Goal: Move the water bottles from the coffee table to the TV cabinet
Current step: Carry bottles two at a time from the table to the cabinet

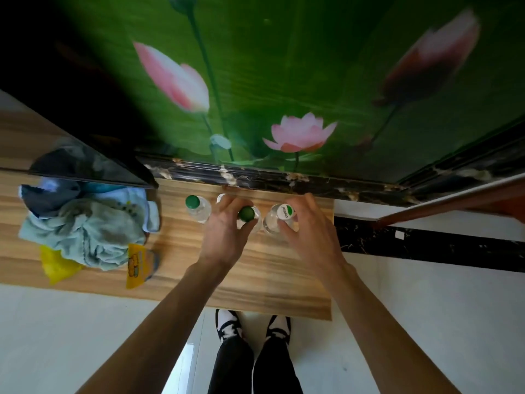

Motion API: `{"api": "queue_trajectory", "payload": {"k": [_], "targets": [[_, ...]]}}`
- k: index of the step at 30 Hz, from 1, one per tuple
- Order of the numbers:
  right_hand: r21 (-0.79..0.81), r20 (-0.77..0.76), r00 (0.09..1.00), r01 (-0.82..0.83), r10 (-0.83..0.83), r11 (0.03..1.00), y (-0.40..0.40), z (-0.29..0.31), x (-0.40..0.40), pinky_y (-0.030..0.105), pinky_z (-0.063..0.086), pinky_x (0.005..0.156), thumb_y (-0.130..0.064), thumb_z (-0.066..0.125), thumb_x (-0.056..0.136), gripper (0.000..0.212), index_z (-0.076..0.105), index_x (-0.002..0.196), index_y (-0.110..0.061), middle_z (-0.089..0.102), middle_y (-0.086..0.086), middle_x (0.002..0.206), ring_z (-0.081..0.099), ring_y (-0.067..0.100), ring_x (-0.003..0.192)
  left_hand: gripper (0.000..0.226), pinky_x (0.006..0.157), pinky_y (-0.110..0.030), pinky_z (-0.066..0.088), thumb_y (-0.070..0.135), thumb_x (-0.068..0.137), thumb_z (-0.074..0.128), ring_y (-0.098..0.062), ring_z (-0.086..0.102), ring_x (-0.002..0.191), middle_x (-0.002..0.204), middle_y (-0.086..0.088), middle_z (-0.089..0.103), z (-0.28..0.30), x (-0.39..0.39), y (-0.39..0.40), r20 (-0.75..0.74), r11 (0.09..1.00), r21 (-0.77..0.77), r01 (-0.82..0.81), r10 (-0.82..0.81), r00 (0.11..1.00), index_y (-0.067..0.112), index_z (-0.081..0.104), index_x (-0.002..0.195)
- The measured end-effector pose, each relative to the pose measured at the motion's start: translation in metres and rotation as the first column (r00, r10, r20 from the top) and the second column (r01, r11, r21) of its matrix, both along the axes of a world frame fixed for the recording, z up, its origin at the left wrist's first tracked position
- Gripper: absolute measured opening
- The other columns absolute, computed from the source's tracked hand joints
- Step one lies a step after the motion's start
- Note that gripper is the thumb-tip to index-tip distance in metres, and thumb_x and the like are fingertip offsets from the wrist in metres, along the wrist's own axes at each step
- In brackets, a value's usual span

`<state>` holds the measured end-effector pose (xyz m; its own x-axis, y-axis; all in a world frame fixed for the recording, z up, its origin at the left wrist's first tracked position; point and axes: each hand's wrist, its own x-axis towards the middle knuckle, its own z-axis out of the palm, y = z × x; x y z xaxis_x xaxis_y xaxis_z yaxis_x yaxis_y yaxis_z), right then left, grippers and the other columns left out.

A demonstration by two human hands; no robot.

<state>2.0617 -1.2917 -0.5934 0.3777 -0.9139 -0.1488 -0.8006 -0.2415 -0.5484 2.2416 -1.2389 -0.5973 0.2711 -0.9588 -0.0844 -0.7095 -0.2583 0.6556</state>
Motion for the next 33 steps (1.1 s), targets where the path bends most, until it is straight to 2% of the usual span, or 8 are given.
{"api": "queue_trajectory", "payload": {"k": [4,8,14,18,22,27,33], "targets": [[-0.006,0.000,1.000,-0.011,0.011,1.000,-0.008,-0.022,0.009,0.040,0.055,0.069,-0.026,0.073,0.092,0.033,0.058,0.121,-0.022,0.050,-0.005,0.116,0.064,0.019,0.099,0.030,0.080,-0.042,0.058,0.014,0.083,0.082,-0.027,0.068,0.092,0.112,-0.005,0.068,-0.020,0.004,-0.006,0.024,0.997,-0.028,0.074,-0.074,0.997,0.010,0.073,0.111],[-0.014,-0.001,1.000,-0.028,0.028,1.000,-0.011,-0.040,0.015,0.040,0.054,0.075,-0.025,0.074,0.092,0.031,0.060,0.120,-0.021,0.056,-0.004,0.118,0.065,0.019,0.100,0.030,0.083,-0.040,0.057,0.014,0.084,0.081,-0.027,0.068,0.095,0.114,-0.005,0.069,-0.034,0.011,-0.013,0.076,0.992,-0.030,0.122,-0.120,0.990,0.011,0.073,0.113],[-0.039,-0.020,0.999,-0.047,0.047,0.998,-0.014,-0.060,0.020,0.037,0.049,0.084,-0.023,0.076,0.090,0.034,0.063,0.120,-0.019,0.065,-0.002,0.118,0.066,0.019,0.097,0.032,0.080,-0.044,0.056,0.021,0.087,0.077,-0.028,0.067,0.101,0.116,-0.002,0.068,-0.050,0.015,-0.026,0.188,0.983,-0.006,0.184,-0.179,0.966,0.015,0.070,0.117],[-0.034,-0.032,0.998,-0.055,0.054,0.998,-0.017,-0.068,0.021,0.041,0.052,0.087,-0.023,0.075,0.091,0.035,0.063,0.124,-0.017,0.066,0.001,0.120,0.067,0.021,0.097,0.031,0.079,-0.042,0.057,0.020,0.087,0.077,-0.029,0.067,0.101,0.118,-0.003,0.068,-0.062,0.015,-0.030,0.224,0.984,0.006,0.177,-0.173,0.959,0.016,0.070,0.117],[-0.015,-0.061,0.996,-0.060,0.059,0.998,-0.020,-0.076,0.019,0.040,0.051,0.089,-0.025,0.072,0.094,0.035,0.060,0.126,-0.019,0.063,0.000,0.123,0.066,0.021,0.099,0.033,0.075,-0.038,0.055,0.016,0.083,0.080,-0.030,0.069,0.099,0.116,-0.004,0.068,-0.071,0.013,-0.030,0.243,0.983,0.012,0.182,-0.180,0.953,0.015,0.070,0.115],[0.052,-0.039,0.998,-0.038,0.040,0.998,-0.021,-0.085,0.017,0.034,0.052,0.081,-0.026,0.070,0.096,0.035,0.058,0.128,-0.018,0.060,0.000,0.126,0.067,0.020,0.100,0.033,0.074,-0.039,0.056,0.015,0.083,0.080,-0.030,0.068,0.099,0.117,-0.005,0.068,-0.076,0.011,-0.032,0.259,0.985,0.033,0.172,-0.175,0.950,0.014,0.068,0.114],[0.072,-0.013,1.000,0.002,-0.001,0.997,-0.023,-0.090,0.016,0.037,0.056,0.079,-0.026,0.072,0.094,0.039,0.056,0.128,-0.019,0.059,-0.001,0.125,0.067,0.018,0.098,0.032,0.071,-0.042,0.059,0.017,0.089,0.074,-0.028,0.066,0.105,0.123,-0.004,0.064,-0.077,0.004,-0.033,0.291,0.984,0.071,0.161,-0.175,0.940,0.016,0.063,0.119]]}}
